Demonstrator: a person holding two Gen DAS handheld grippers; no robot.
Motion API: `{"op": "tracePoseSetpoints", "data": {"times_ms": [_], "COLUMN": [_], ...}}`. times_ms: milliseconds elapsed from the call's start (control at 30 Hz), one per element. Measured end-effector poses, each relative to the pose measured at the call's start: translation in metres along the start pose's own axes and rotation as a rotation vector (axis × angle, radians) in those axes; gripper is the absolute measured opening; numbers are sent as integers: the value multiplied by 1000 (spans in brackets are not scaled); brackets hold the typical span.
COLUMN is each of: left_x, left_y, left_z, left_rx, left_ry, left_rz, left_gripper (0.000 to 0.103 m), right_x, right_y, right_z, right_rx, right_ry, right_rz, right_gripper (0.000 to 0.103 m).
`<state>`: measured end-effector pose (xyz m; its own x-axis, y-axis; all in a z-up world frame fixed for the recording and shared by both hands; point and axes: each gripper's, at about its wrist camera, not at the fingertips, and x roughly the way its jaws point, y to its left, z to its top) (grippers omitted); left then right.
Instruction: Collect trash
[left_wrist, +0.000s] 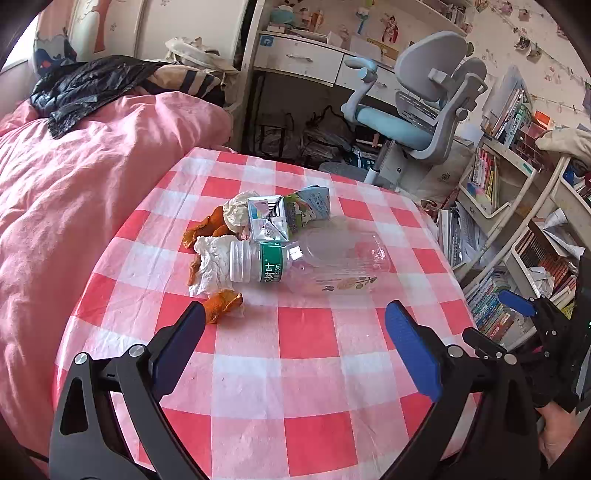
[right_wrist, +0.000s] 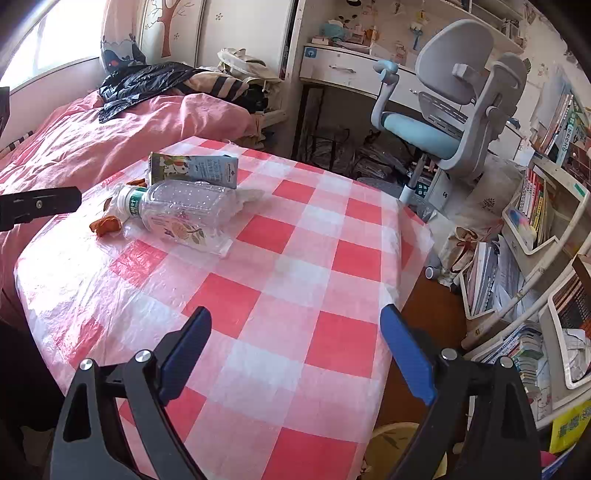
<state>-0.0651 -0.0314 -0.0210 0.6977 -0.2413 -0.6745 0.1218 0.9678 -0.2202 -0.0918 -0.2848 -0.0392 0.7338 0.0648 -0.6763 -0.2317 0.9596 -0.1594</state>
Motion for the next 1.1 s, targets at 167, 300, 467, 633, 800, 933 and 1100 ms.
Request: {"op": "tracePoseSetpoints", "data": {"times_ms": [167, 300, 467, 633, 800, 933, 1100], "left_x": [2, 3, 5, 6, 7, 7, 7], "left_y": [1, 3, 1, 0, 0, 0, 0], "left_z": [1, 1, 2, 2, 2, 2, 1], "left_rx": [-3, -10, -1, 0, 1, 2, 4], "left_ry": [6, 12, 17, 21, 22, 22, 21], "left_rz": [3, 0, -1, -5, -4, -2, 0], "left_gripper": [94, 94, 94, 94, 94, 94, 94], "right_x": [3, 3, 3, 3, 4, 3, 3], "right_y": [5, 6, 8, 10, 14, 16, 19], "right_z": [1, 0, 0, 0, 0, -1, -1], "right_rx": [-23, -34, -42, -55, -69, -78, -92], "right_ry": [6, 7, 5, 6, 7, 8, 9], "right_rz": [2, 3, 7, 12, 14, 18, 21], "right_gripper": [89, 89, 89, 89, 89, 89, 89]}}
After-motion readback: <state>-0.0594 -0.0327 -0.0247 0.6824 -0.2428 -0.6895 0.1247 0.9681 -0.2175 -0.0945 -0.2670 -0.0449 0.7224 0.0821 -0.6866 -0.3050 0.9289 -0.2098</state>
